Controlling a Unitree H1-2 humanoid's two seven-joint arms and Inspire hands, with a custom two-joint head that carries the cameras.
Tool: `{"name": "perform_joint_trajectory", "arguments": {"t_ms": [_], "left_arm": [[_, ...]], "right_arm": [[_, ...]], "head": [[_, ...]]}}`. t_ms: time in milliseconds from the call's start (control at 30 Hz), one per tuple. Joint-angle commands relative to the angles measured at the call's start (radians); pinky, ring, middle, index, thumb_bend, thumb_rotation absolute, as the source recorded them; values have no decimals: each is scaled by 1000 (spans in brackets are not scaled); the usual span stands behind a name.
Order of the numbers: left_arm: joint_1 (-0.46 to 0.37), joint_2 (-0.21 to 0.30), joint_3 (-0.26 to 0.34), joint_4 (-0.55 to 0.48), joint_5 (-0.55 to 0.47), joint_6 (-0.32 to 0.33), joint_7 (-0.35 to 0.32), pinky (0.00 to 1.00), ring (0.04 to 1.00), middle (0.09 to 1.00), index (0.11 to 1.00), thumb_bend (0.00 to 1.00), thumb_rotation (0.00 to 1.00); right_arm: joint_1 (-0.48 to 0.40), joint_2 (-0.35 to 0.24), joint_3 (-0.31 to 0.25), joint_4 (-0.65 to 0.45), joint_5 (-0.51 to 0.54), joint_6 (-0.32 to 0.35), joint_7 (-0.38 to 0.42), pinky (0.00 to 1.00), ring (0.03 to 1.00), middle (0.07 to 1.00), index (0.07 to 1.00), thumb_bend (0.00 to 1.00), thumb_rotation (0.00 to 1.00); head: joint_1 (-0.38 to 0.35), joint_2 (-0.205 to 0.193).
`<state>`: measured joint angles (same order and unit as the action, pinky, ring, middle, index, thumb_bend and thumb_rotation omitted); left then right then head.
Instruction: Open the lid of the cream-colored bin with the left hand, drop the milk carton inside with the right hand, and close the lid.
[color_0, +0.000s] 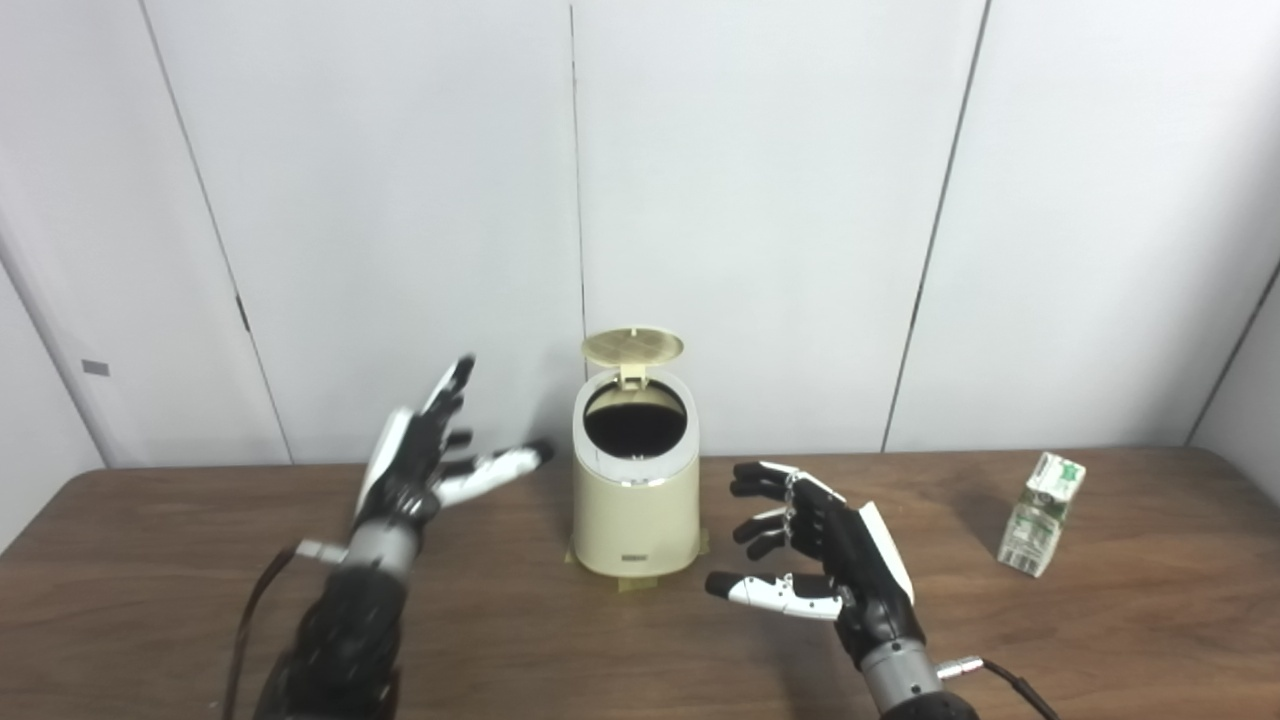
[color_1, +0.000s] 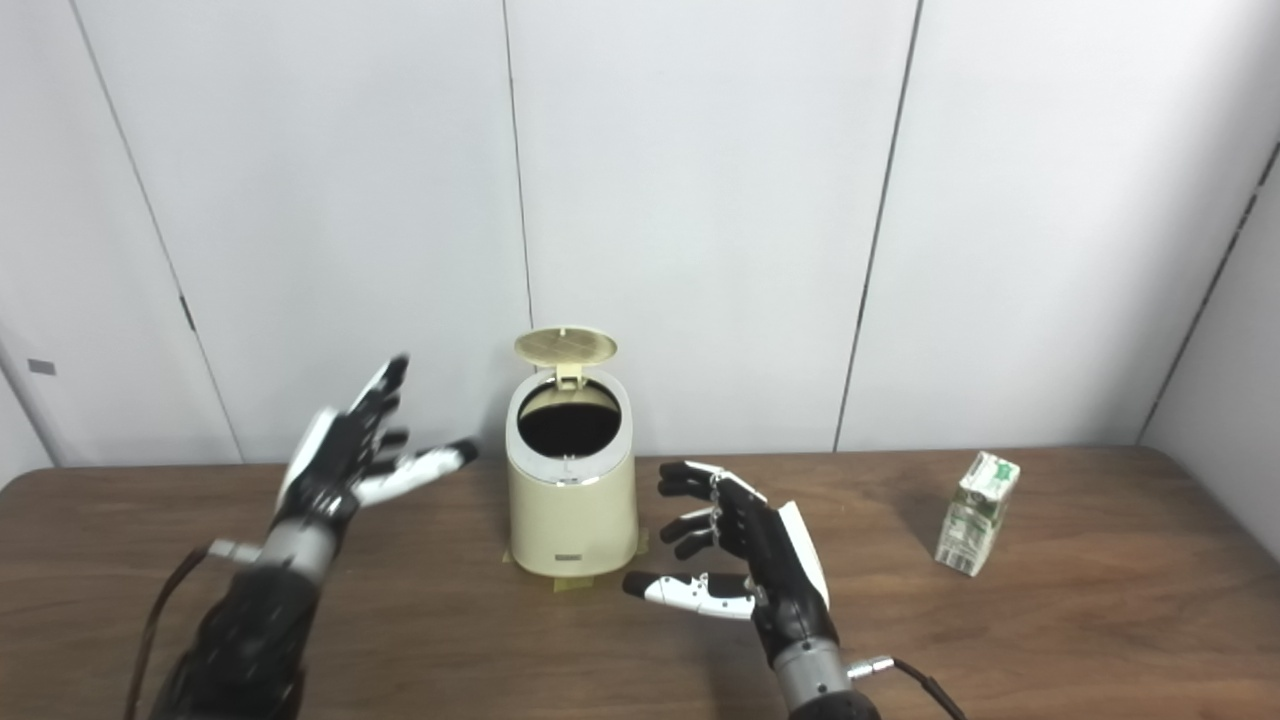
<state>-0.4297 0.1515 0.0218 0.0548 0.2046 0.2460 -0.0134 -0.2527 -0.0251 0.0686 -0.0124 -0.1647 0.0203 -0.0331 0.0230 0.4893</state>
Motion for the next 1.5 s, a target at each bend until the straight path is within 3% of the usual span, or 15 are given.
{"name": "perform_joint_trajectory", "arguments": {"t_ms": [0, 200, 367, 567, 700, 800, 867, 933, 1000, 1200, 1367, 1467], "left_arm": [[-2, 8, 2, -52, -18, -78, 2, 709, 753, 796, 821, 786, 203], [122, 5, 10, -67, -113, -233, -24, 611, 664, 725, 772, 762, 106], [199, -10, 5, -60, -117, -307, -10, 608, 669, 741, 814, 749, 122], [231, -38, 1, -12, -105, -367, 19, 626, 704, 769, 826, 726, 133], [231, -35, 0, 32, -94, -408, 29, 625, 698, 765, 823, 717, 121], [229, -27, 6, 46, -98, -418, 28, 629, 694, 765, 825, 711, 107], [227, -20, 14, 56, -105, -422, 24, 632, 697, 768, 823, 711, 119], [225, -11, 20, 68, -114, -429, 20, 637, 703, 770, 825, 705, 111], [222, 0, 25, 81, -119, -441, 17, 642, 711, 774, 826, 680, 82], [214, 22, 38, 107, -141, -460, 8, 662, 725, 786, 830, 642, 36], [210, 36, 44, 114, -148, -461, 2, 659, 725, 785, 828, 629, 14], [211, 37, 48, 105, -146, -450, 5, 650, 720, 780, 824, 633, 2]], "right_arm": [[-43, -7, -14, -13, -3, -34, -11, 460, 553, 705, 709, 636, 9], [-50, -31, -35, -15, 10, -36, -6, 428, 545, 694, 715, 624, 12], [-50, -60, -73, -32, 49, -29, 4, 436, 534, 694, 727, 627, 26], [-41, -148, -94, -49, 16, -9, 19, 556, 636, 727, 728, 679, 126], [-46, -237, -114, -23, -22, 0, 26, 565, 709, 804, 753, 718, 160], [-52, -278, -131, -21, -61, 27, 10, 596, 742, 826, 775, 735, 172], [-58, -295, -147, -53, -99, 79, -5, 598, 763, 846, 799, 735, 189], [-66, -309, -170, -83, -120, 110, -21, 609, 772, 852, 825, 719, 114], [-82, -334, -196, -55, -149, 64, -67, 612, 763, 823, 824, 736, 72], [-139, -437, -245, 120, -284, -66, -247, 600, 723, 785, 796, 764, 125], [-168, -494, -256, 186, -282, -47, -256, 722, 791, 803, 799, 773, 167], [-184, -512, -265, 209, -247, -17, -222, 668, 782, 835, 820, 814, 236]], "head": [[0, 0], [-20, -2], [-39, 7], [-84, 1], [-166, -18], [-230, -35], [-275, -52], [-303, -63], [-343, -79], [-419, -98], [-437, -98], [-438, -95]]}}
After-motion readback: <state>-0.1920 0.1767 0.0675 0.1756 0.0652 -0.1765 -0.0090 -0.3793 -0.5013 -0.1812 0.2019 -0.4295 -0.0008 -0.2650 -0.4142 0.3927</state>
